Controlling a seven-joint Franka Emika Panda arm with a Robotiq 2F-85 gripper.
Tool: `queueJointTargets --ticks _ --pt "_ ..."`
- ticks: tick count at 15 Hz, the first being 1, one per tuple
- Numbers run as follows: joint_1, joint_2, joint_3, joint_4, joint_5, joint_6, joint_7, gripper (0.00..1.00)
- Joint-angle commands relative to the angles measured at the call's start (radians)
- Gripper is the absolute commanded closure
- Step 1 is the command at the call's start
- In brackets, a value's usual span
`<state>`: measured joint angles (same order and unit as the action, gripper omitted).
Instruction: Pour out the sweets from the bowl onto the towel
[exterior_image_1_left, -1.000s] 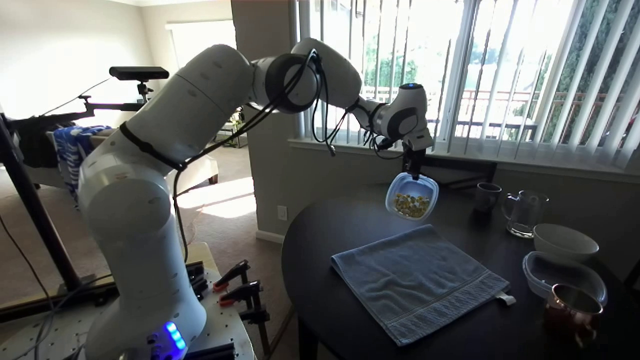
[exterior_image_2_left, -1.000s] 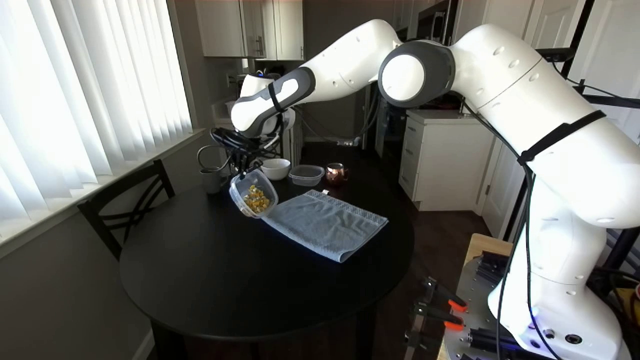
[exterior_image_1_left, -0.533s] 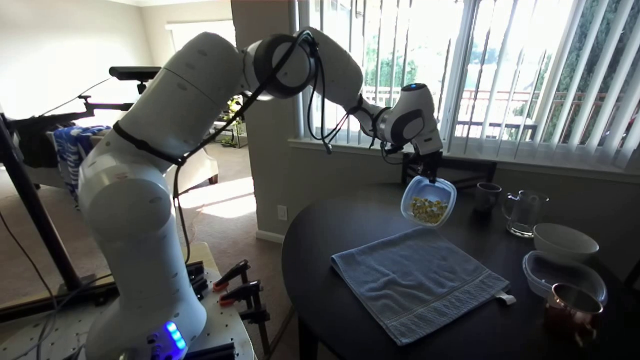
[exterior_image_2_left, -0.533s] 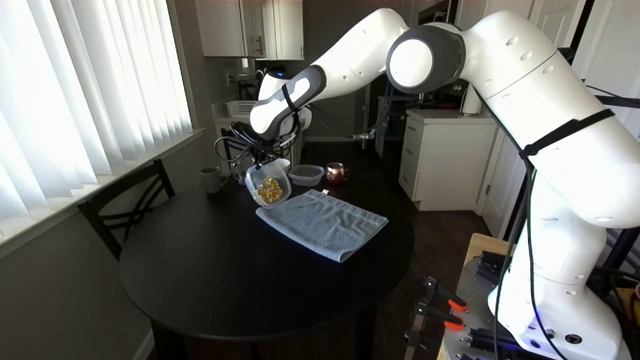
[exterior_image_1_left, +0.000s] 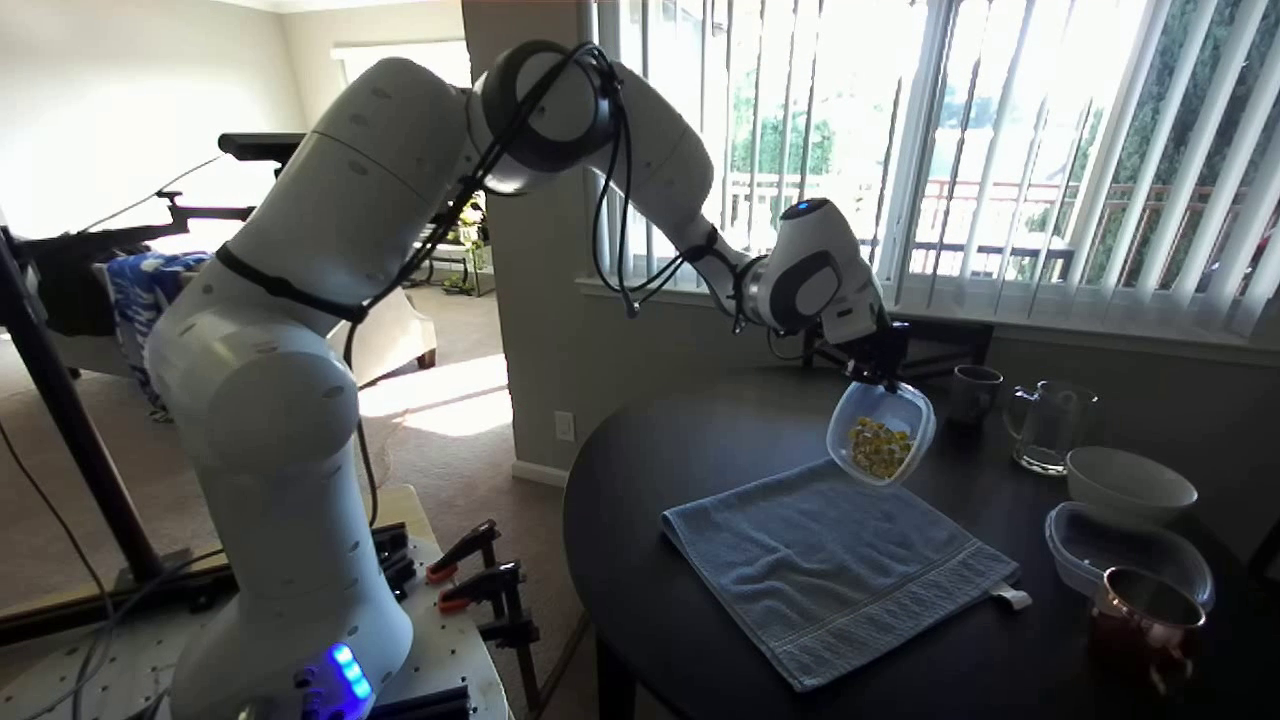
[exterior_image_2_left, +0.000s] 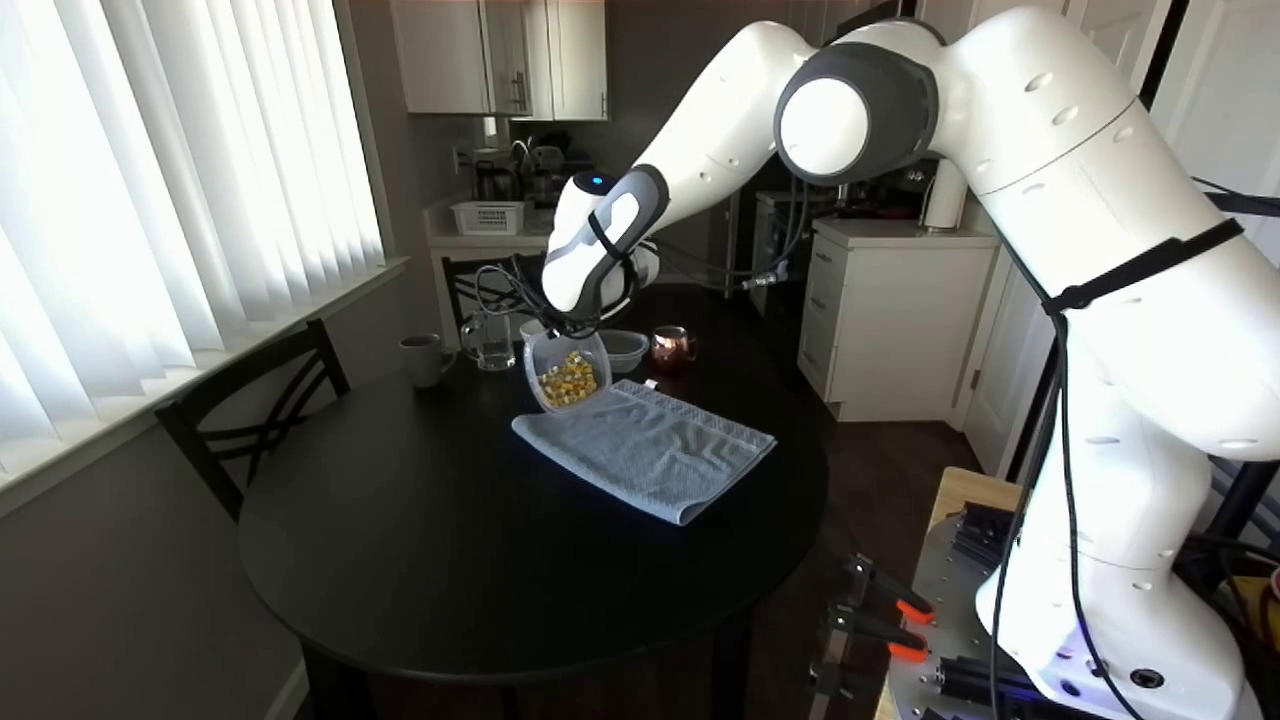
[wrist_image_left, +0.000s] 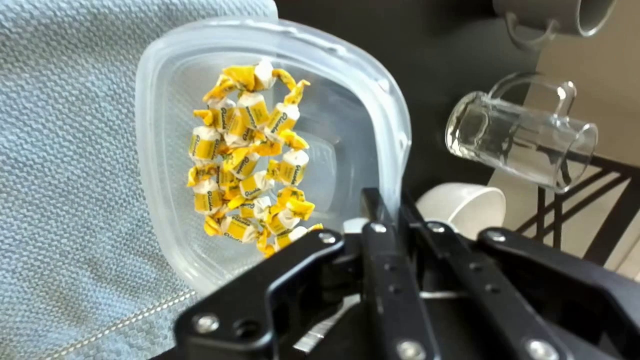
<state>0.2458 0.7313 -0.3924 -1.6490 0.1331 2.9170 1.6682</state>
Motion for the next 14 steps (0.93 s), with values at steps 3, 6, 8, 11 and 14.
queueJointTargets --ticks 3,6,8,11,14 --pt "0.317 0.076 -0.386 -0.119 -0.059 0.128 0.280 0.98" --pt "0.484 0.216 -0.586 -0.106 -0.083 0.113 0.386 0.98" --pt "0.573 0.326 -0.692 -0.093 -0.067 0.080 0.450 0.98" --pt "0.654 0.474 -0.791 -0.087 -0.048 0.011 0.541 0.98" --pt "0.691 0.593 -0.844 -0.081 -0.057 -0.097 0.649 0.98"
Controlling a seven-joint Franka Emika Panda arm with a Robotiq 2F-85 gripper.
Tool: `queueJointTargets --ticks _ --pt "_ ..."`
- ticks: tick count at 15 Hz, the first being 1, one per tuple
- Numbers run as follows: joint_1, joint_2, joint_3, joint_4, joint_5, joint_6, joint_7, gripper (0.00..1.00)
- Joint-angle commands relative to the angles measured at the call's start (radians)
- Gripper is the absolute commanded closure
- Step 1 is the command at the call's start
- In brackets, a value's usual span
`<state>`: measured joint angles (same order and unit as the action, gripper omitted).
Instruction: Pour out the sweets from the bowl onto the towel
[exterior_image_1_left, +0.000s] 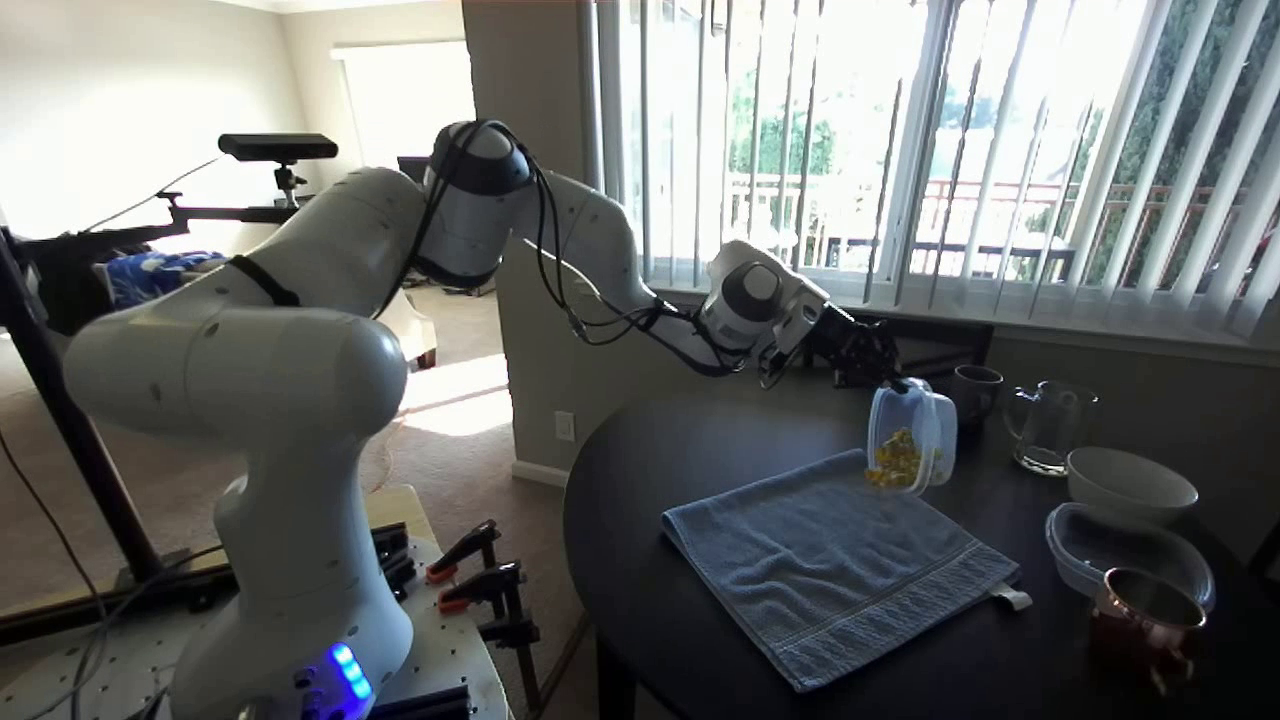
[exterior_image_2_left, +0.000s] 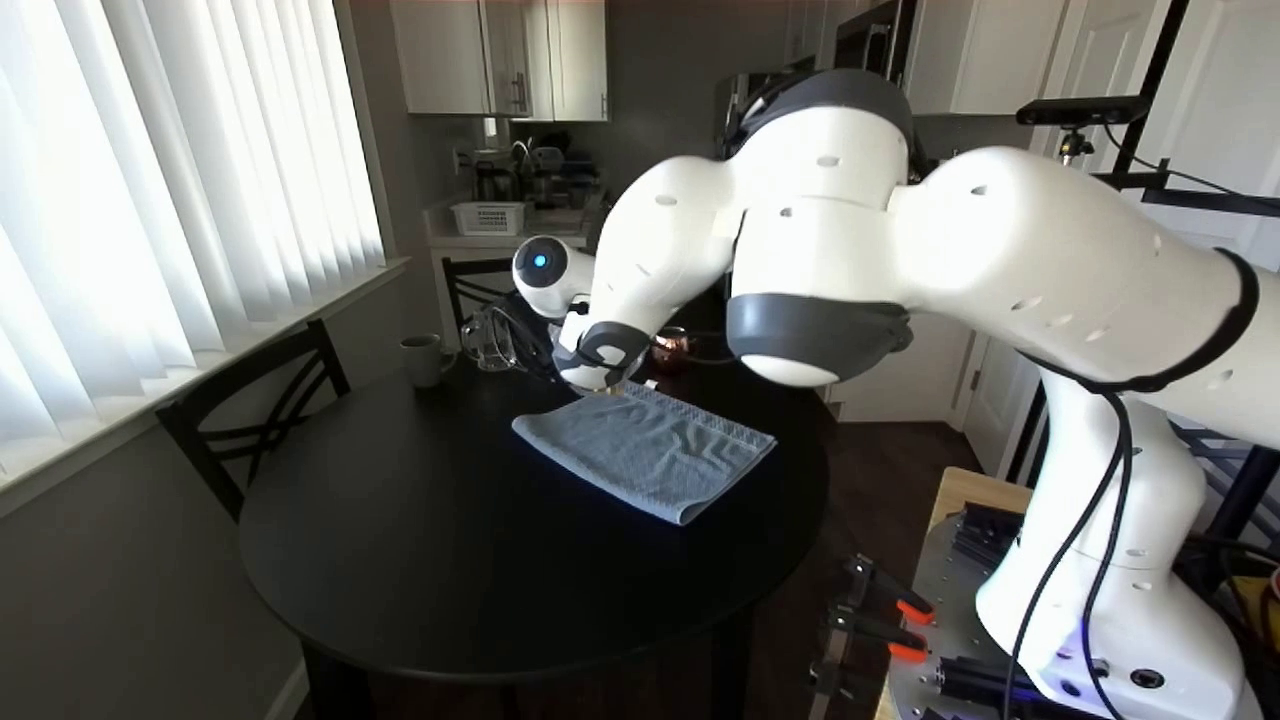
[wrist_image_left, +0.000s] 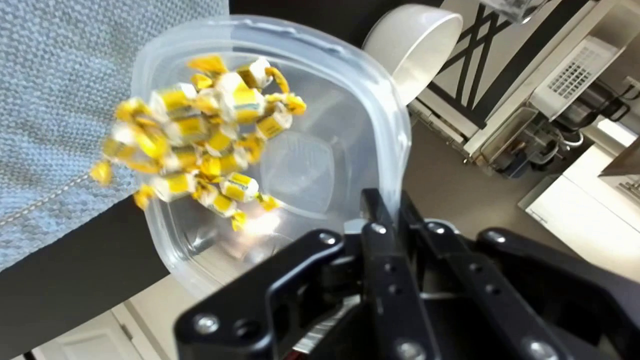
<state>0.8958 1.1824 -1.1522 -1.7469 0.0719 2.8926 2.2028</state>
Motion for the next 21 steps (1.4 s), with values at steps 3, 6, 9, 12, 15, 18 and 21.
queueJointTargets --ticks 3,6,9,12,15,18,21 --pt "0.049 0.220 -0.106 0.037 -0.027 -0.171 0.192 0.98" --pt "0.048 0.278 -0.124 0.075 -0.071 -0.252 0.240 0.98" --pt "0.046 0.289 -0.122 0.102 -0.123 -0.302 0.243 0.98" --pt "0.061 0.299 -0.135 0.115 -0.204 -0.344 0.221 0.98" --pt "0.069 0.294 -0.149 0.119 -0.316 -0.372 0.232 0.98" --pt "0.063 0.281 -0.140 0.127 -0.484 -0.378 0.278 0.98" --pt "0.057 0.281 -0.129 0.132 -0.539 -0.365 0.270 0.98"
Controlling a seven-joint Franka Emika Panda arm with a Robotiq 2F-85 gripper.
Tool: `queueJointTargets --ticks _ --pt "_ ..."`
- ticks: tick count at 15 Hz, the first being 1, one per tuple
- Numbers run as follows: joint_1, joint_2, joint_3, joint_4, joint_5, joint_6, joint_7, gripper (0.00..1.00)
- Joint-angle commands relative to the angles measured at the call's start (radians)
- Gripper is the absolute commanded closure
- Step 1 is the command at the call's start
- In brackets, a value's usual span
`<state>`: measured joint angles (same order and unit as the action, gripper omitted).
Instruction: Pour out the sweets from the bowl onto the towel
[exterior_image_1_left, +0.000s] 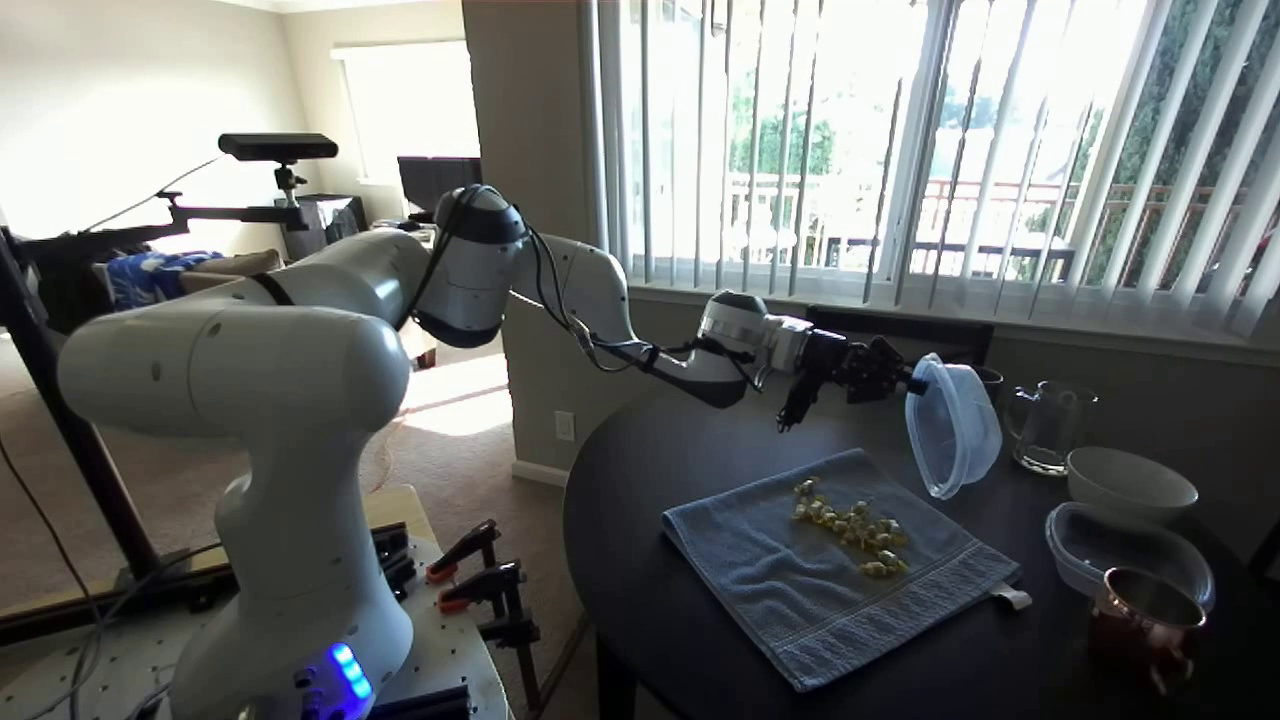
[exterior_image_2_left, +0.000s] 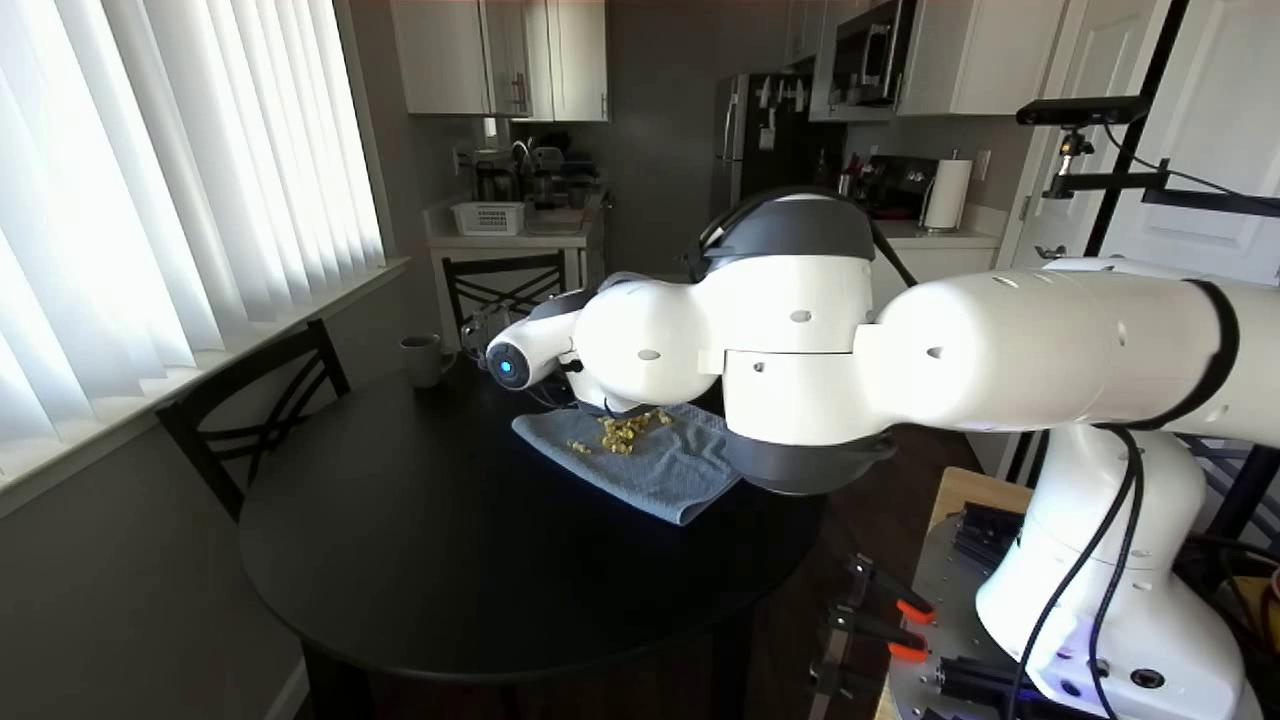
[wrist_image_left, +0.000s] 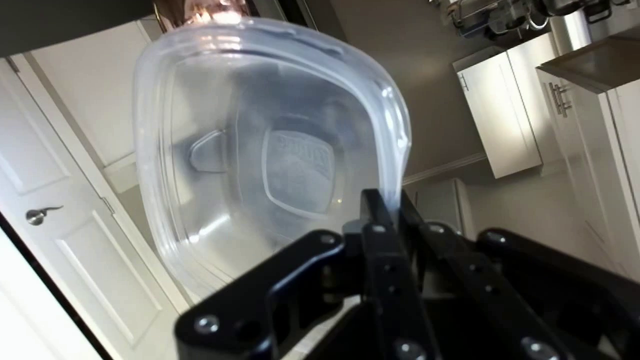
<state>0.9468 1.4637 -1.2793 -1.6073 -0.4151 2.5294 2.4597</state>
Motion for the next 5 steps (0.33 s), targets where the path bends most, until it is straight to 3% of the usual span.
queueJointTargets --ticks 1,5 --pt "0.004 0.000 0.004 -0.008 -0.031 0.012 -0.013 0.98" --pt "0.000 -0.017 0.029 -0.011 -0.030 0.037 -0.034 0.98"
